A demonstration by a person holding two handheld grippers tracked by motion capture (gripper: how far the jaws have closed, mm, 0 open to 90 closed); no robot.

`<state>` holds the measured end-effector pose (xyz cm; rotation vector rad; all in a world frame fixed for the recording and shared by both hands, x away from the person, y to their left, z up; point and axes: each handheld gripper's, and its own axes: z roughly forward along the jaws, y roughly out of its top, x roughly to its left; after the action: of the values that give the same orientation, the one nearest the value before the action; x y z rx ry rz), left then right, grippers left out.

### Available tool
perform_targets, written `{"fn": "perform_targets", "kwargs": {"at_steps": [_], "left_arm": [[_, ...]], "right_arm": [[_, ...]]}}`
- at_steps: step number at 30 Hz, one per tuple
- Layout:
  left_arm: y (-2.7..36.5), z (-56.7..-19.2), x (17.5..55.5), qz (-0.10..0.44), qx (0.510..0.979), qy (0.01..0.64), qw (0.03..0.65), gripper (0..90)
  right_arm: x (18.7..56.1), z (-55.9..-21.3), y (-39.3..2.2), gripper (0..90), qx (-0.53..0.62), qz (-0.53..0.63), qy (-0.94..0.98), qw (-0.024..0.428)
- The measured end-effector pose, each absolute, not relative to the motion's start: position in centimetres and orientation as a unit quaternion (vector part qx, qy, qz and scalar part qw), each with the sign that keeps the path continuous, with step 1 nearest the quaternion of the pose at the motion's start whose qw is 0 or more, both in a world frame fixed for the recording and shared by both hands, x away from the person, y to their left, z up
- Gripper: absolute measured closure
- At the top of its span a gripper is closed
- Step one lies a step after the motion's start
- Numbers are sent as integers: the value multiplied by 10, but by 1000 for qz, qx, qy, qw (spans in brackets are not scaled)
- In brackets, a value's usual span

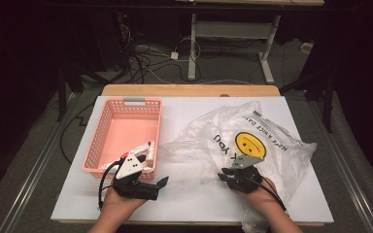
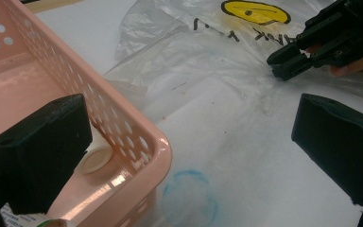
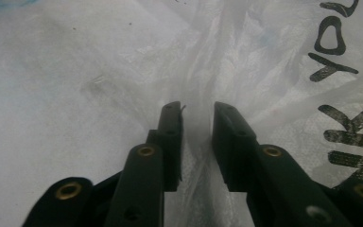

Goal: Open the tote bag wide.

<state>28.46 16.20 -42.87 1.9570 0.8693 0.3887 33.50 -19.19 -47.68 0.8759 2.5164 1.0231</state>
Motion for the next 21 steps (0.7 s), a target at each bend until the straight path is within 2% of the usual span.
{"fn": "perform_targets", "kwargs": {"at_steps": [10, 21], "left_arm": [[162, -429, 285, 157, 797, 353, 464, 0], [161, -429, 284, 157, 796, 352, 466, 0]], "right_arm": [[335, -476, -196, 900, 310, 375, 861, 151], [334, -463, -208, 900, 328, 422, 828, 167]]}}
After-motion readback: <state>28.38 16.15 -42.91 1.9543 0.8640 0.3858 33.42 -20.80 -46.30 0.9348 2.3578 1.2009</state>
